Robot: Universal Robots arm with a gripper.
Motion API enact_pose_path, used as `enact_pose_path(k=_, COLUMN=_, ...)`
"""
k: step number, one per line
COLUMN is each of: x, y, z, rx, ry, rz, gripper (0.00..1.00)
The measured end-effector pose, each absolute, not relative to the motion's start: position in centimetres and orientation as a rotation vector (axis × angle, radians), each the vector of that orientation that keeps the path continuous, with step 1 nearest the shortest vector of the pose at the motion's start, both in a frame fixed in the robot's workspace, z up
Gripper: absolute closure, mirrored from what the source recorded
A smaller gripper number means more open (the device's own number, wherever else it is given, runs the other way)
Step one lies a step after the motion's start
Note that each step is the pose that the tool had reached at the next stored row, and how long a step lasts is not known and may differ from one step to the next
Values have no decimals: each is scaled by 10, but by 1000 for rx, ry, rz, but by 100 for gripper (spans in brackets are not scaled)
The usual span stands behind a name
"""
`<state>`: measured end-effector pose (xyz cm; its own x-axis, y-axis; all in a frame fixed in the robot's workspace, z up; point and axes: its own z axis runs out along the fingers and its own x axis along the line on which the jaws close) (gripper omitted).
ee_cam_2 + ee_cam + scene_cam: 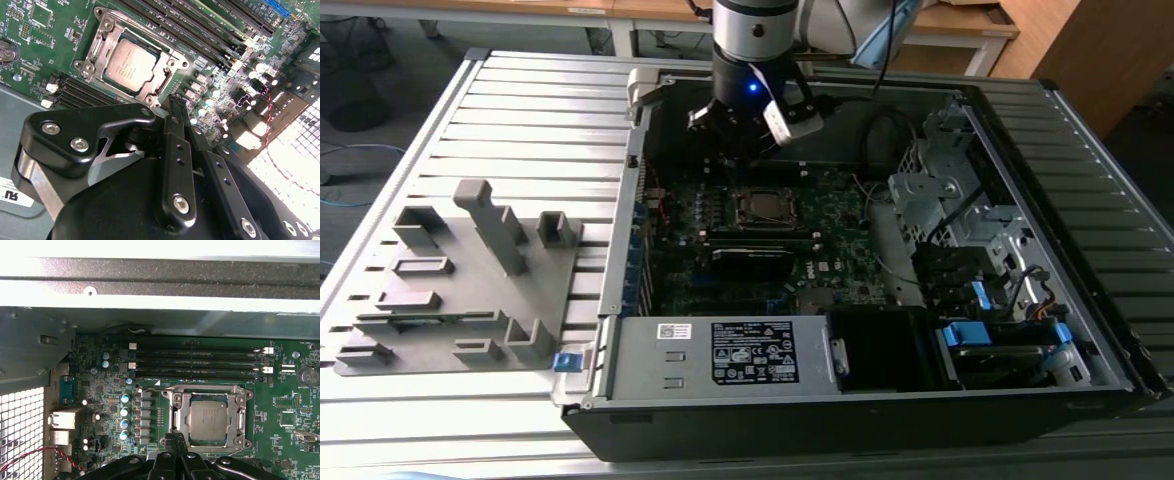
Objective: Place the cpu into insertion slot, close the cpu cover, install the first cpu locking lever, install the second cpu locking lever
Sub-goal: 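Install the first cpu locking lever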
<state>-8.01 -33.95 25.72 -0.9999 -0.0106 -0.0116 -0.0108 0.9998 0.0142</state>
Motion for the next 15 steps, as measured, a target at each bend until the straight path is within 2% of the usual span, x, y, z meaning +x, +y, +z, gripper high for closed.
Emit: enact_pose_path(k=15, x=-88, y=-339, z=257, rx=-17, ry=3130, rz=22, gripper=89)
